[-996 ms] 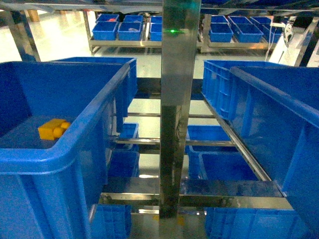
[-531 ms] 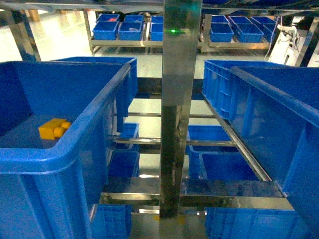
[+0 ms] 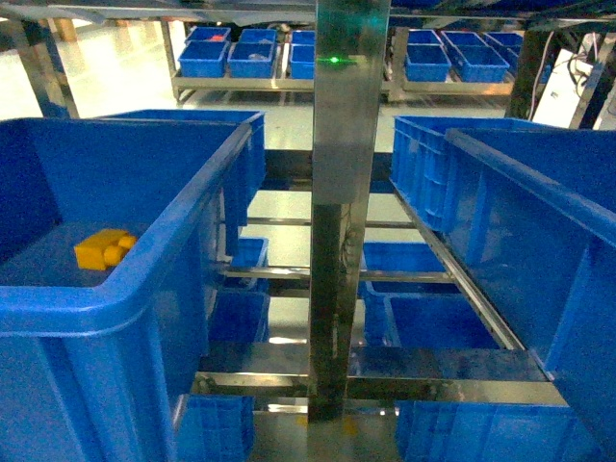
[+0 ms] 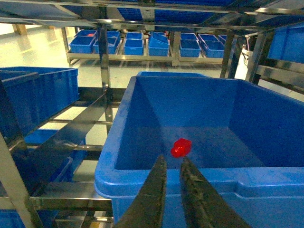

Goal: Sort and place red and yellow blocks in left bins

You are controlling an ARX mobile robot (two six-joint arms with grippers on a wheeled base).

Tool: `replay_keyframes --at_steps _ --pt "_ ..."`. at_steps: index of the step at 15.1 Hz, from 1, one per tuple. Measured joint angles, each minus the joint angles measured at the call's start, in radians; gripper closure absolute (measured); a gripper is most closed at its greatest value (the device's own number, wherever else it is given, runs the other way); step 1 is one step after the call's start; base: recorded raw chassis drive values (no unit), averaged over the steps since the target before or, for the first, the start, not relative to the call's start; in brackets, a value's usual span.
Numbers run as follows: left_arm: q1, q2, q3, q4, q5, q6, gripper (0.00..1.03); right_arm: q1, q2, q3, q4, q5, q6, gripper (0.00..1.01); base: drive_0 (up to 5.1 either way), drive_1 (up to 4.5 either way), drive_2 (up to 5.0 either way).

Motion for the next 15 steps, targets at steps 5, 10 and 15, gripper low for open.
replay_keyframes --at_steps 5,10,15 --pt "0.000 -0.002 0.000 0.000 0.000 0.000 0.32 0.000 0.000 0.000 0.000 0.000 0.000 0.34 0.0 0.00 0.0" --pt "0.000 -0.002 0.000 0.000 0.000 0.000 0.05 0.000 0.000 0.000 0.000 0.000 0.001 0.03 0.0 0.00 0.0" --pt "0.000 -0.002 0.000 0.000 0.000 0.000 0.05 0.000 0.000 0.000 0.000 0.000 0.001 0.03 0.0 0.00 0.0"
